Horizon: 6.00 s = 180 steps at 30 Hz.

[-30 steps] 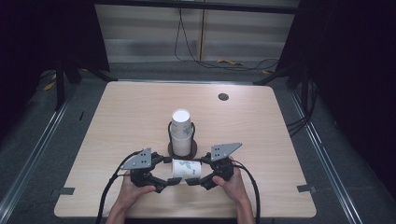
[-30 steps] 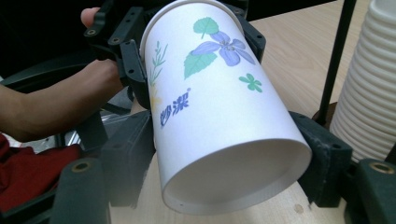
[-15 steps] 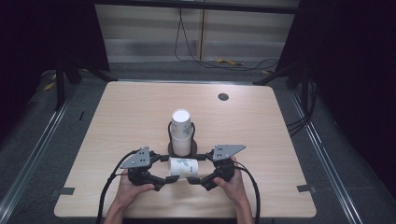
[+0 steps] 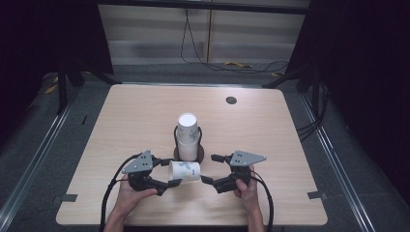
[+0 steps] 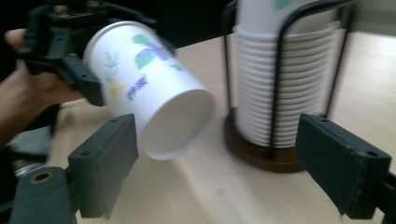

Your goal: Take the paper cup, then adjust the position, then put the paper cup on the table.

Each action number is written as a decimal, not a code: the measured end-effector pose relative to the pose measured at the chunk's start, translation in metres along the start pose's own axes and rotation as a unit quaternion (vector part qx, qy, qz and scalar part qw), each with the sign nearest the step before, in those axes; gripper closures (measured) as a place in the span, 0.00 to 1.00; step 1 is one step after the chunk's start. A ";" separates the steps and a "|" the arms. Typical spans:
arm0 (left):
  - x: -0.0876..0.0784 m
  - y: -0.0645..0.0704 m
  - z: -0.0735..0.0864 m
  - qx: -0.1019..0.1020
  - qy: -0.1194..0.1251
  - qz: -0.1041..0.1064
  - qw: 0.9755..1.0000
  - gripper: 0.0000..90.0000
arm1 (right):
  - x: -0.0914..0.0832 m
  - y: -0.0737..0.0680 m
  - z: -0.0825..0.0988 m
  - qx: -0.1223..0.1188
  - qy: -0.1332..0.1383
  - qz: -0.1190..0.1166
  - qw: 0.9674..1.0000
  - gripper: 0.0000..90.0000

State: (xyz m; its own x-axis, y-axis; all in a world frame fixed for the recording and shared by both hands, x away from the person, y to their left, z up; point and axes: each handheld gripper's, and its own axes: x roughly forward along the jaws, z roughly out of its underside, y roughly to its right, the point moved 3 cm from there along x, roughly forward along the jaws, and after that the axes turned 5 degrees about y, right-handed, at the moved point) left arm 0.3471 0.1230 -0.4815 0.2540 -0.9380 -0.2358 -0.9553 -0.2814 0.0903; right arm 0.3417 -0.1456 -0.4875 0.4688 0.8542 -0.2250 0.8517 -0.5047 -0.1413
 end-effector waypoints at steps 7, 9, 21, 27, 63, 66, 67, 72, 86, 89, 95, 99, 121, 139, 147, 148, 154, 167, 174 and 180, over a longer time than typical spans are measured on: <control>-0.008 -0.004 0.001 -0.006 -0.002 -0.012 1.000 0.29 | -0.013 0.006 0.002 -0.015 0.031 0.098 0.995 0.14; -0.013 -0.004 0.002 -0.007 -0.005 -0.020 1.000 0.30 | -0.014 0.007 0.004 -0.019 0.026 0.125 0.992 0.14; -0.035 -0.018 0.005 -0.015 -0.017 -0.062 0.998 0.29 | -0.022 0.009 0.017 -0.006 0.066 0.224 0.972 0.14; -0.046 -0.027 0.004 -0.024 -0.017 -0.083 0.996 0.29 | -0.028 0.012 0.022 -0.010 0.074 0.265 0.961 0.14; -0.058 -0.081 -0.017 -0.059 -0.109 -0.163 0.979 0.29 | -0.037 0.009 0.027 -0.040 0.163 0.381 0.909 0.14; -0.057 -0.084 -0.019 -0.063 -0.130 -0.165 0.976 0.29 | -0.037 0.009 0.027 -0.040 0.163 0.381 0.909 0.14; -0.056 -0.085 -0.020 -0.059 -0.140 -0.167 0.974 0.29 | -0.037 0.009 0.027 -0.040 0.163 0.382 0.909 0.14; -0.055 -0.090 -0.028 -0.050 -0.167 -0.164 0.971 0.28 | -0.037 0.008 0.027 -0.044 0.164 0.384 0.907 0.14; -0.047 -0.103 -0.040 -0.025 -0.283 -0.203 0.937 0.28 | -0.037 0.009 0.027 -0.041 0.163 0.391 0.905 0.14; -0.045 -0.103 -0.043 -0.024 -0.300 -0.203 0.932 0.28 | -0.037 0.008 0.027 -0.041 0.164 0.395 0.903 0.14; -0.043 -0.103 -0.045 -0.021 -0.341 -0.190 0.920 0.28 | -0.038 0.008 0.027 -0.040 0.164 0.399 0.902 0.14; -0.038 -0.103 -0.047 -0.023 -0.362 -0.172 0.916 0.28 | -0.038 0.008 0.027 -0.040 0.164 0.399 0.902 0.14; -0.012 -0.110 -0.046 -0.007 -0.465 -0.131 0.875 0.26 | -0.038 0.008 0.027 -0.040 0.164 0.399 0.901 0.14; 0.002 -0.114 -0.047 0.000 -0.468 -0.131 0.874 0.23 | -0.038 0.008 0.027 -0.039 0.164 0.399 0.902 0.14; 0.004 -0.116 -0.046 -0.003 -0.454 -0.129 0.881 0.22 | -0.038 0.008 0.027 -0.039 0.164 0.399 0.902 0.14; 0.005 -0.116 -0.045 -0.005 -0.451 -0.131 0.883 0.22 | -0.038 0.008 0.027 -0.040 0.164 0.399 0.902 0.14; 0.007 -0.115 -0.048 -0.001 -0.435 -0.129 0.891 0.21 | -0.038 0.008 0.027 -0.039 0.164 0.399 0.902 0.14; 0.003 -0.117 -0.053 -0.004 -0.378 -0.149 0.914 0.20 | -0.038 0.008 0.027 -0.040 0.164 0.399 0.902 0.14; 0.000 -0.118 -0.058 -0.004 -0.355 -0.161 0.921 0.20 | -0.038 0.008 0.027 -0.039 0.164 0.399 0.902 0.14; -0.002 -0.116 -0.064 -0.015 -0.315 -0.167 0.934 0.19 | -0.038 0.008 0.027 -0.039 0.164 0.399 0.902 0.14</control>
State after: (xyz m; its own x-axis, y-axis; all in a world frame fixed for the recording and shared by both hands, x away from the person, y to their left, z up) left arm 0.4674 0.1448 -0.4294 0.3899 -0.4944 -0.7769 -0.8315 -0.5515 -0.0664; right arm 0.3249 -0.1854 -0.5063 0.9723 0.2218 0.0740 0.2216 -0.9751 0.0112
